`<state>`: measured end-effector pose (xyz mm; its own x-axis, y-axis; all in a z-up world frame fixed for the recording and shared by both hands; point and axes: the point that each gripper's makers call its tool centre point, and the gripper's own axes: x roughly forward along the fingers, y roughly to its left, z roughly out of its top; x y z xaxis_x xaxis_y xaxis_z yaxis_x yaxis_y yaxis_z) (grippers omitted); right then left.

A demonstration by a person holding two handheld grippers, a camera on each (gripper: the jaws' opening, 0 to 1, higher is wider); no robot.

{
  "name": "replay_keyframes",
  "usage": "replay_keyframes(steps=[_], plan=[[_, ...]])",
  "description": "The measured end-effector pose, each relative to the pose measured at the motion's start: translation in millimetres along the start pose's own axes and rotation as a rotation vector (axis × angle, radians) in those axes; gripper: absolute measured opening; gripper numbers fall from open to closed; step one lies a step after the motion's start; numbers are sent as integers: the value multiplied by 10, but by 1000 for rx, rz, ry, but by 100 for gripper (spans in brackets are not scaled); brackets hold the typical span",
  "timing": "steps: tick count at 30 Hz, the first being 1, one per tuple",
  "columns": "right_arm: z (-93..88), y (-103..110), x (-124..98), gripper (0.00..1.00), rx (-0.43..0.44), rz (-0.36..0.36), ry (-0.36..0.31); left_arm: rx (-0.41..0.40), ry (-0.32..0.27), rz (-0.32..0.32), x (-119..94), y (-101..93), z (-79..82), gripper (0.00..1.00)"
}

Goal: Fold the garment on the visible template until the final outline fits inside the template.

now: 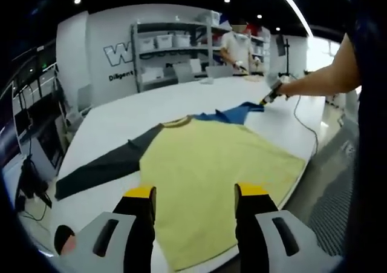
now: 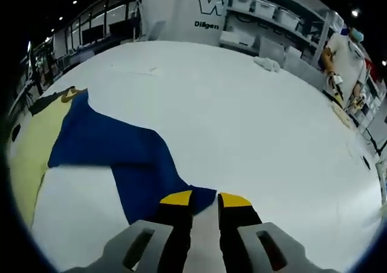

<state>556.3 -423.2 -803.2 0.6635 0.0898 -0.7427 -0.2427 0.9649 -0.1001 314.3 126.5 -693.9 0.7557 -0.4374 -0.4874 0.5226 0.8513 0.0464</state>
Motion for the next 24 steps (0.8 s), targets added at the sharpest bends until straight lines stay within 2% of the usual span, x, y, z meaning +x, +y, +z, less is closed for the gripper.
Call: replay_keyframes(steps=[3,9,18,24], plan=[[9,94,-12,6,-23,-2,-11,2,7,-4,1,-3,-16,47],[47,68,-59,1,-12,-11,-25,4,3,-9,-2,-36,2,46],[312,-95,-285,0,-2,-63,-95,6,-9,-20,-7,-68,28,44],[423,-187,-419,0,5,-95,-122,8,-18,-28,-12,-89,46,44]])
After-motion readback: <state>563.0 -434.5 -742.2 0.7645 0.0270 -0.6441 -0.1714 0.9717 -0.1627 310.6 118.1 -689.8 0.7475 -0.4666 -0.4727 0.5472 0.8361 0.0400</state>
